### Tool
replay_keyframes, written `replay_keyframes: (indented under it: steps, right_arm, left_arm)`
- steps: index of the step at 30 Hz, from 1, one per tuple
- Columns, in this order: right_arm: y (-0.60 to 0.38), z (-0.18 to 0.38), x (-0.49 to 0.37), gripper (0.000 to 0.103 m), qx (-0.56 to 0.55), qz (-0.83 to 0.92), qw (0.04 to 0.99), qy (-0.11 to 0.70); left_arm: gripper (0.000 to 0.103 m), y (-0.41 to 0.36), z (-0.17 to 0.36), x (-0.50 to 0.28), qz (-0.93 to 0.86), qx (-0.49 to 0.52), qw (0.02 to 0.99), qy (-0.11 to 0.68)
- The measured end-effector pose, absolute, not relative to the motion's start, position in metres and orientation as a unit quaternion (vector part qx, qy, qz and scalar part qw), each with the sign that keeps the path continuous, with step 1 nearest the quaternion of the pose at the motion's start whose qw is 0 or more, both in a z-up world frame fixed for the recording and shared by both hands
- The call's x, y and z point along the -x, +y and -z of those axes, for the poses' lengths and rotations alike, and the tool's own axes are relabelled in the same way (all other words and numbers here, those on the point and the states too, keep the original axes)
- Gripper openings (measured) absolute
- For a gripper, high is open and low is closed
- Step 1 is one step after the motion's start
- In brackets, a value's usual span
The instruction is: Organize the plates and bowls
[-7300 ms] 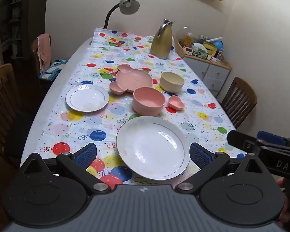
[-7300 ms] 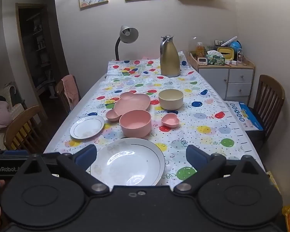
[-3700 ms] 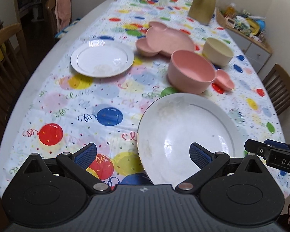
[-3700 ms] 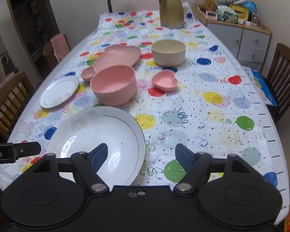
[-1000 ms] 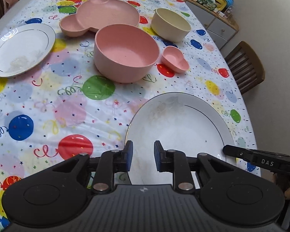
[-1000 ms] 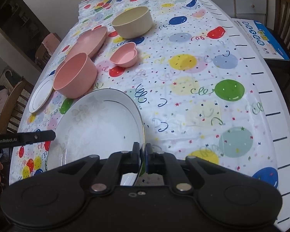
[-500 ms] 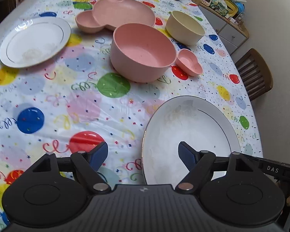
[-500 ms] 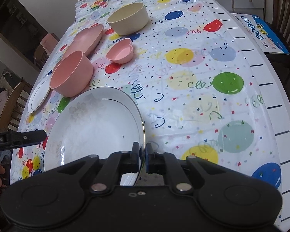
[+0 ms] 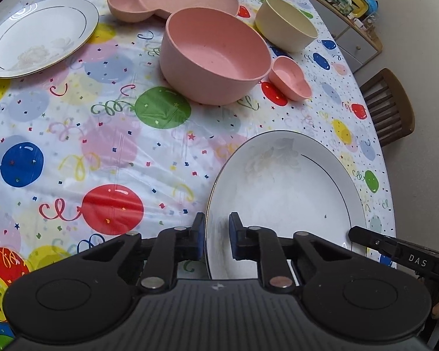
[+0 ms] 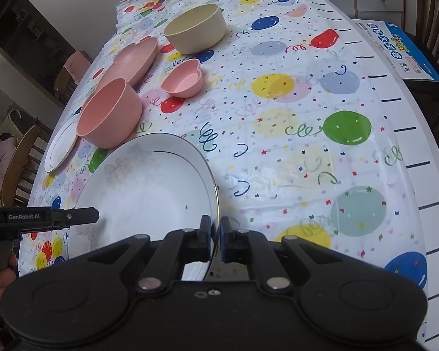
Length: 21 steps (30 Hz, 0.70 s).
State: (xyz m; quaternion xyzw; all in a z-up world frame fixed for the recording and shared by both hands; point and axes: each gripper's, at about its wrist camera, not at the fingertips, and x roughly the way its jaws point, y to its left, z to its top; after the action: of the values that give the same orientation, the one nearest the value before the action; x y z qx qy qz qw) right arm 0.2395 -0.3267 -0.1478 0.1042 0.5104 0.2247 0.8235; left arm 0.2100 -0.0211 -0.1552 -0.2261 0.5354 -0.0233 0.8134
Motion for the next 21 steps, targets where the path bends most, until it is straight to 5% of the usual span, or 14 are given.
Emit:
replay_keyframes:
  steps: [21]
  right_arm:
    - [-0.406,0.138,-0.245,0.007,-0.087,-0.164,0.849,0.495]
  left_arm:
    - [0.016,-0.121,0.148,-0.242,0.115,0.170,0.814,0.543]
